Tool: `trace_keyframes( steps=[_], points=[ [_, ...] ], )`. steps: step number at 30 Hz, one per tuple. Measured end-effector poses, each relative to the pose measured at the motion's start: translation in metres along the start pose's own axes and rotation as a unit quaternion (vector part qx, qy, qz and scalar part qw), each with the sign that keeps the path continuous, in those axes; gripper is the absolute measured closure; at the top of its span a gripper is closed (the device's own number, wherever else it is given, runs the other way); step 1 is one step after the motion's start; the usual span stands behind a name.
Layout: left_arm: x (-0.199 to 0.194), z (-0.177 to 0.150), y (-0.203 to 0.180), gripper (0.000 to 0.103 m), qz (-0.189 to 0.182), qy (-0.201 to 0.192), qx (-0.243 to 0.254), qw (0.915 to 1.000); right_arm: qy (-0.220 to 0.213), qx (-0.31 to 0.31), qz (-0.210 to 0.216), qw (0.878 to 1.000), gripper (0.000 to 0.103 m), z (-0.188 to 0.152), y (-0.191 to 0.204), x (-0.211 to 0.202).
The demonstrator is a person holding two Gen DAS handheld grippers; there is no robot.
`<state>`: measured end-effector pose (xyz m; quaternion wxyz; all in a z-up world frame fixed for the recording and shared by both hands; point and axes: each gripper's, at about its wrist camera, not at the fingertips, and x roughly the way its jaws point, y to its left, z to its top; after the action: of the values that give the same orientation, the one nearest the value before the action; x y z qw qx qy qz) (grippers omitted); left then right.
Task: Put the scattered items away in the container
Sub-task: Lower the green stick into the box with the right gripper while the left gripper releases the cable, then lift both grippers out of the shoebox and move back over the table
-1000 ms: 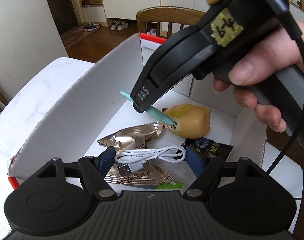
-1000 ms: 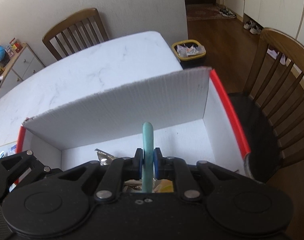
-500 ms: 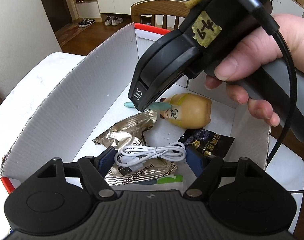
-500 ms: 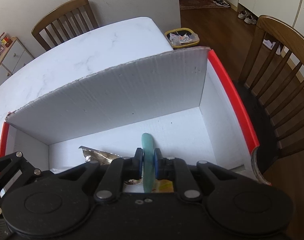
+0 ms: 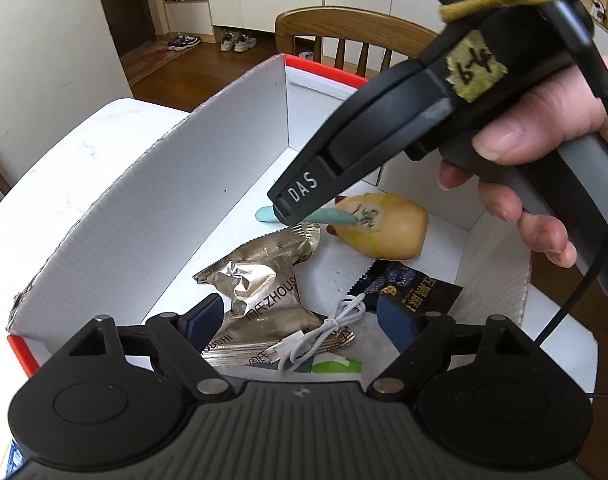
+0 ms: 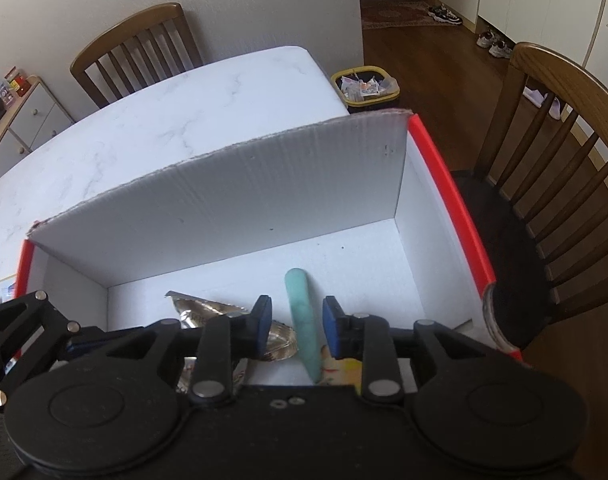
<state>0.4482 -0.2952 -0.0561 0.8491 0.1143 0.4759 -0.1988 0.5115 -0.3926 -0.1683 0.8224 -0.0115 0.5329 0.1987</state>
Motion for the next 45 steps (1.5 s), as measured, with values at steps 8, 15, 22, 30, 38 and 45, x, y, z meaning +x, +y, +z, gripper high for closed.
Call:
trace_keyframes(
  steps=[8,15,22,30,38,45],
  points=[
    [-0.017,-0.006,-0.001,0.019,0.003,-0.020,-0.013,0.9997,-0.010,-0.008,0.004,1.000,0.072,-0.006,0.007,-0.017],
    [-0.040,-0.014,-0.002,0.019,0.009,-0.039,-0.033,0.9987,-0.027,-0.016,0.016,0.999,0.068,-0.017,0.014,-0.042],
    [-0.066,-0.027,-0.006,0.019,0.020,-0.063,-0.048,0.9967,-0.051,-0.030,0.017,0.998,0.065,-0.028,0.024,-0.069],
    [-0.097,-0.044,-0.007,0.018,0.016,-0.086,-0.057,0.9946,-0.072,-0.042,0.021,0.996,0.061,-0.043,0.041,-0.092],
    [-0.123,-0.065,-0.002,0.017,0.014,-0.101,-0.067,0.9925,-0.085,-0.054,0.012,0.995,0.048,-0.060,0.061,-0.105],
    [-0.148,-0.088,0.009,0.003,0.012,-0.116,-0.078,0.9901,-0.101,-0.050,0.010,0.994,0.037,-0.074,0.084,-0.116]
  ],
)
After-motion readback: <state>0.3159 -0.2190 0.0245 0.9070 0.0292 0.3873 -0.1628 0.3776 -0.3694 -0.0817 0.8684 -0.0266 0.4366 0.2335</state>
